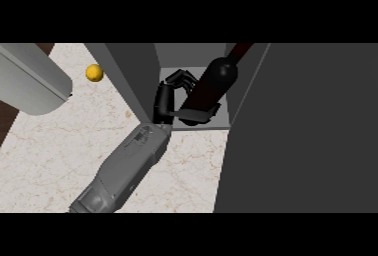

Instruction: Pick up the wine, place it into the cabinet and close the cabinet

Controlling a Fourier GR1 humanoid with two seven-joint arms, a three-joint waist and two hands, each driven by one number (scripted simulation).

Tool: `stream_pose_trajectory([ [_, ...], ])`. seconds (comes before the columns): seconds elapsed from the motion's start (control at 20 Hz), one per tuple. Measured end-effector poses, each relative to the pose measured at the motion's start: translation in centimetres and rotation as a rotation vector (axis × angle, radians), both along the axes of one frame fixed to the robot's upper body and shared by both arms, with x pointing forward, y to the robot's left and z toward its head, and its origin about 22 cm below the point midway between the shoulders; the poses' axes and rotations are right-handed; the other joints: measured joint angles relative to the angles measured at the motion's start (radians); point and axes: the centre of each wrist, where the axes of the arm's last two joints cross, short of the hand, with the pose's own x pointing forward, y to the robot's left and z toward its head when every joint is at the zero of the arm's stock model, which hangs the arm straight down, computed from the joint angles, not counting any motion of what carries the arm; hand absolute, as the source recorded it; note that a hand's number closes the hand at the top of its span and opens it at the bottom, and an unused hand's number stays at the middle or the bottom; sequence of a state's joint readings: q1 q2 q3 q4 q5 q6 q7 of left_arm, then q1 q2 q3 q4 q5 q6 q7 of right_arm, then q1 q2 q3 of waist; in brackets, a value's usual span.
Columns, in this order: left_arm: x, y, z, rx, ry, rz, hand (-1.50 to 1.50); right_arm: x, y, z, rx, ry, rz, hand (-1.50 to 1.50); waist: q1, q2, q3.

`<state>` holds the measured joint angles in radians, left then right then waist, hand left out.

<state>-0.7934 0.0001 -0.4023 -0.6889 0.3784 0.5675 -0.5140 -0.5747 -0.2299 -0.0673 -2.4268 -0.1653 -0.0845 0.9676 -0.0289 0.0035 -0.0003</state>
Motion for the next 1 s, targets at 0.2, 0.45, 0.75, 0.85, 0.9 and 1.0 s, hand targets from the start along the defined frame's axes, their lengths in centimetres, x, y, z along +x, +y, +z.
stream_pose_trajectory([
  [0.2,0.1,0.5,-1.2,0.026,-0.006,0.024,1.50,0.3,-0.3,-0.1,-0.003,-0.002,-0.004,-1.50,-0.004,0.001,0.000],
  [0.45,0.7,1.2,-1.7,-0.003,-0.015,0.056,1.50,0.3,0.1,-0.2,-0.001,0.002,0.022,-1.50,-0.009,0.003,-0.001],
  [0.75,2.2,2.0,-1.2,-0.071,-0.015,0.082,1.50,0.3,0.2,0.2,0.000,-0.009,0.028,-1.50,-0.011,0.005,-0.001],
  [0.85,2.4,2.3,-1.3,-0.088,-0.004,0.095,1.50,0.4,0.2,0.3,0.007,-0.009,0.034,-1.50,-0.015,0.007,-0.001],
  [0.9,2.6,2.4,-1.3,-0.092,0.000,0.104,1.50,0.4,0.2,0.2,0.008,-0.007,0.035,-1.50,-0.018,0.008,-0.001],
  [1.0,3.1,2.4,-0.9,-0.095,0.011,0.110,1.50,0.5,0.2,0.0,0.010,-0.001,0.037,-1.50,-0.017,0.009,-0.001],
])
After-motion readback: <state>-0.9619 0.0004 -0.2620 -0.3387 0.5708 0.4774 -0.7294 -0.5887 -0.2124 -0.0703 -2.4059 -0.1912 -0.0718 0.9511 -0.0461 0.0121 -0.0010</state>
